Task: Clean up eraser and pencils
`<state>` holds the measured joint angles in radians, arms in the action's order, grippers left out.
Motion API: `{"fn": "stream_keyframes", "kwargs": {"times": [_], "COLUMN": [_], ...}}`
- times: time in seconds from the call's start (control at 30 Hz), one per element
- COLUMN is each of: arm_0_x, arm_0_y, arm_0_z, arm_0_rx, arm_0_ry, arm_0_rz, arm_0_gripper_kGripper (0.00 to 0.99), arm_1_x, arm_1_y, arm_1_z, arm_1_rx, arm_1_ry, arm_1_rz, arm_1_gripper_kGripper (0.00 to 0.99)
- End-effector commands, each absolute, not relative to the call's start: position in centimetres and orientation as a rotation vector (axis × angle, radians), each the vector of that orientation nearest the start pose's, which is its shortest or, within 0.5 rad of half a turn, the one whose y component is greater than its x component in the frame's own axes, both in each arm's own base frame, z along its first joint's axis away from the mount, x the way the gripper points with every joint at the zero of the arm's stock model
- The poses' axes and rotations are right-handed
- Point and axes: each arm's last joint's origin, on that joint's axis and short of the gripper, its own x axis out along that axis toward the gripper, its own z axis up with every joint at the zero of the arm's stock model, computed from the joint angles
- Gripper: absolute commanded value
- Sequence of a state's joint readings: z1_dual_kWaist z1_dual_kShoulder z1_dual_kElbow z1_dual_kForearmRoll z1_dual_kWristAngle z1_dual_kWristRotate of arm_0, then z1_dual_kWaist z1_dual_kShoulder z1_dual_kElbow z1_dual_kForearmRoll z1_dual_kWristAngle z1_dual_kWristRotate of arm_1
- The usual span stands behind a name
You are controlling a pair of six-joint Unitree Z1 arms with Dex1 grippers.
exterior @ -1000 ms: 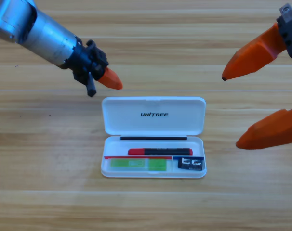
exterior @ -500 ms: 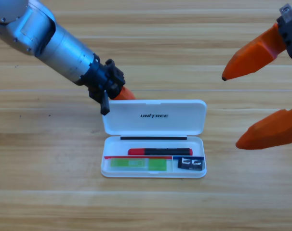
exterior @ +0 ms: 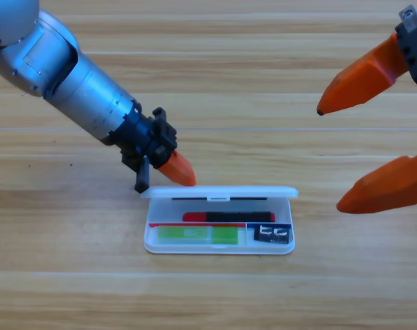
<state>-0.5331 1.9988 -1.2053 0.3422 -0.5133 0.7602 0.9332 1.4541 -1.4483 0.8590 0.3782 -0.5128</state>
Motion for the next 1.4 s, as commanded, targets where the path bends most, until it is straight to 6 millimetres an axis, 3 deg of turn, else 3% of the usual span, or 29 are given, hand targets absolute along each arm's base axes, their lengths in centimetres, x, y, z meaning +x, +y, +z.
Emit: {"fn": "stream_keyframes", "kwargs": {"times": [0.03,0.47,1.4], "arm_0_x": [29.7,28.5,27.6], "arm_0_y": [-22.9,-23.7,-22.8], "arm_0_z": [20.1,19.0,14.5], "arm_0_rx": [0.647,0.683,0.726], "arm_0_ry": [0.785,0.802,0.850], "arm_0_rz": [-1.399,-1.433,-1.397], "arm_0_gripper_kGripper": [0.000,0.000,0.000], "arm_1_x": [14.0,14.1,14.2], "arm_1_y": [21.0,21.0,21.2], "arm_1_z": [41.7,41.7,41.5], "arm_1_rx": [-0.635,-0.629,-0.626], "arm_1_ry": [0.558,0.562,0.571], "arm_1_rz": [1.418,1.421,1.426], "arm_1_gripper_kGripper": [0.946,0.946,0.946]}}
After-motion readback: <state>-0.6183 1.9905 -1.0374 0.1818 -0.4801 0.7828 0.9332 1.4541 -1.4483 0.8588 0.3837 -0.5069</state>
